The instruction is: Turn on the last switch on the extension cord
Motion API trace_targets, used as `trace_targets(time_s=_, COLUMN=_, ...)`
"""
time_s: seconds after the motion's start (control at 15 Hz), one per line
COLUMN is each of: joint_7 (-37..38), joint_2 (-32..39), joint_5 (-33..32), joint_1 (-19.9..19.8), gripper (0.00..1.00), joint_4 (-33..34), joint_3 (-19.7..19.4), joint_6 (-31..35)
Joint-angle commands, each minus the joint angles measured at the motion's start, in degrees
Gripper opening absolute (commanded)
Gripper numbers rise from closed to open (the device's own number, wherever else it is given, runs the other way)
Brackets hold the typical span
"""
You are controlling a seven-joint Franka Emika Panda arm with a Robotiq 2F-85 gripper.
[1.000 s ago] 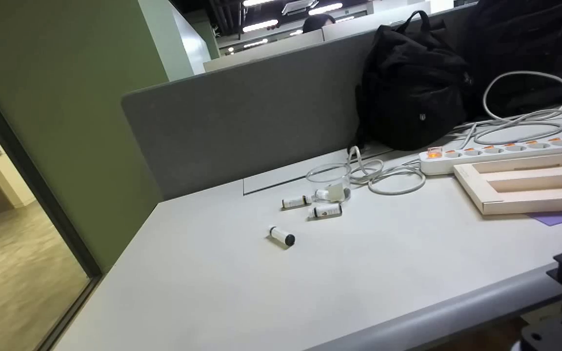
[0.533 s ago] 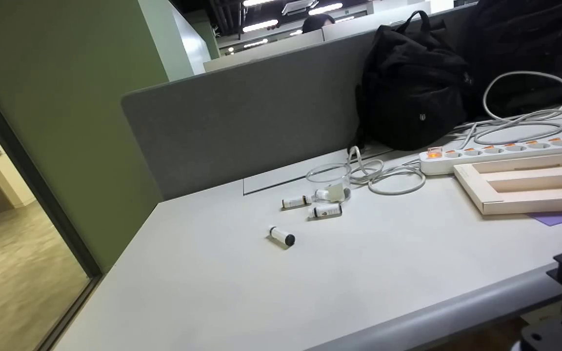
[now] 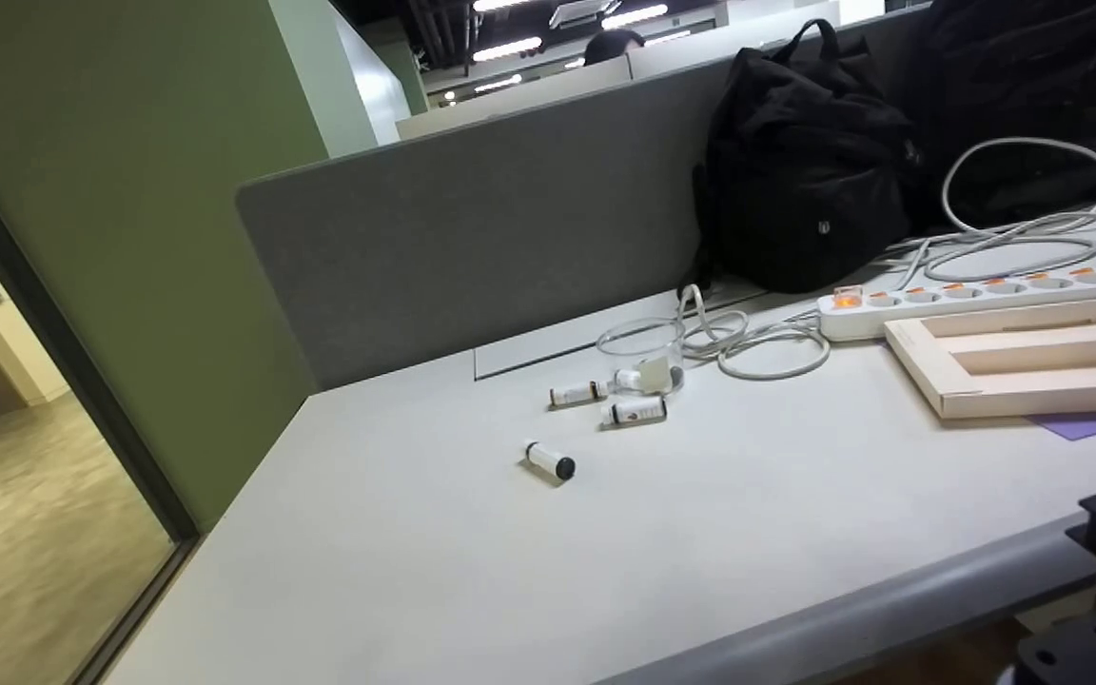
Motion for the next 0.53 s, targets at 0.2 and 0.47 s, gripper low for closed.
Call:
trace_targets(time_s=0.2, joint_7=2.9, joint_2=22.9, joint_5=-3.4, joint_1=-9.3, gripper=1.00, joint_4=8.2, joint_3=-7.4, joint_6=13.1)
trace_targets(time_s=0.47, joint_7=1.3, joint_2=32.0, joint_5=-2.5, joint_1=-12.6, gripper=1.00, joint_4=15.9, joint_3=-13.0, joint_6=8.0)
